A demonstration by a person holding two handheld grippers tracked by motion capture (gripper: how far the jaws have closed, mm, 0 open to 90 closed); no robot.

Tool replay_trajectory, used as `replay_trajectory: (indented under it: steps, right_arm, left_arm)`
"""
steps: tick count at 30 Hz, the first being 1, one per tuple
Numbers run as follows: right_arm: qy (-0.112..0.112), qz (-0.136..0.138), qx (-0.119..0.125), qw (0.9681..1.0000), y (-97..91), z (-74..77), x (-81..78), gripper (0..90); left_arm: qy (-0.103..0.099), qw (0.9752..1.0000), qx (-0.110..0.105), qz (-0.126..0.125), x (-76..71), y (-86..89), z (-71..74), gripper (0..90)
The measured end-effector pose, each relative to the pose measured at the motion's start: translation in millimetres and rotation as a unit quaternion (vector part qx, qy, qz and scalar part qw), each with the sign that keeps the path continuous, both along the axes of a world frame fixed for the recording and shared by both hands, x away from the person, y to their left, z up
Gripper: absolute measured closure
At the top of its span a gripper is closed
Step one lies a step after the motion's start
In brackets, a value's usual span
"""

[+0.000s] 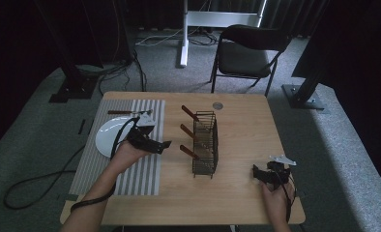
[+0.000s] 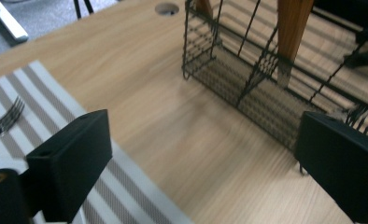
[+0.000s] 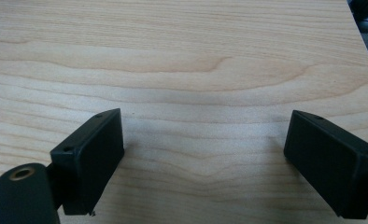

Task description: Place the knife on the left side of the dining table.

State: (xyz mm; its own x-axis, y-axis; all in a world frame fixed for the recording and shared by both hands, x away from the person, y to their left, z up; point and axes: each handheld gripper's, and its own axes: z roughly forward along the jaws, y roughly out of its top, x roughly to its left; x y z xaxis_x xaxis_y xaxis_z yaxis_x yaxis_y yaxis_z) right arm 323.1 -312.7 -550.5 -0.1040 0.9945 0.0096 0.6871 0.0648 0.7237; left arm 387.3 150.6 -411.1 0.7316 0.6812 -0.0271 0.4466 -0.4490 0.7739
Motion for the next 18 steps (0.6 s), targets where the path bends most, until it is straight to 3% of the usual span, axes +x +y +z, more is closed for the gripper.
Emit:
replay_trajectory:
  steps: [9,11,16,18]
  right_arm:
    - [0.001,-0.001,0.001,1.0,0.2,0.1,-0.1,11.4]
    - [0.001,-0.001,0.001,1.0,0.1,0.1,-0.1,11.4]
    - [0.0,-0.001,0.001,1.0,0.2,0.1,0.0,11.5]
    - [0.0,-0.001,0.001,1.0,0.2,0.1,0.0,11.6]
  left_arm:
    - [-0.006,0.9996,-0.02,-0.02,10.3,-15.3,24.5,6.7]
    - [-0.003,0.9992,-0.028,-0.027,11.2,-19.1,27.4,6.9]
    - [0.001,0.9993,-0.023,-0.03,15.0,-31.7,30.8,7.0]
    - [0.006,0.999,-0.03,-0.032,17.8,-35.4,31.1,12.5]
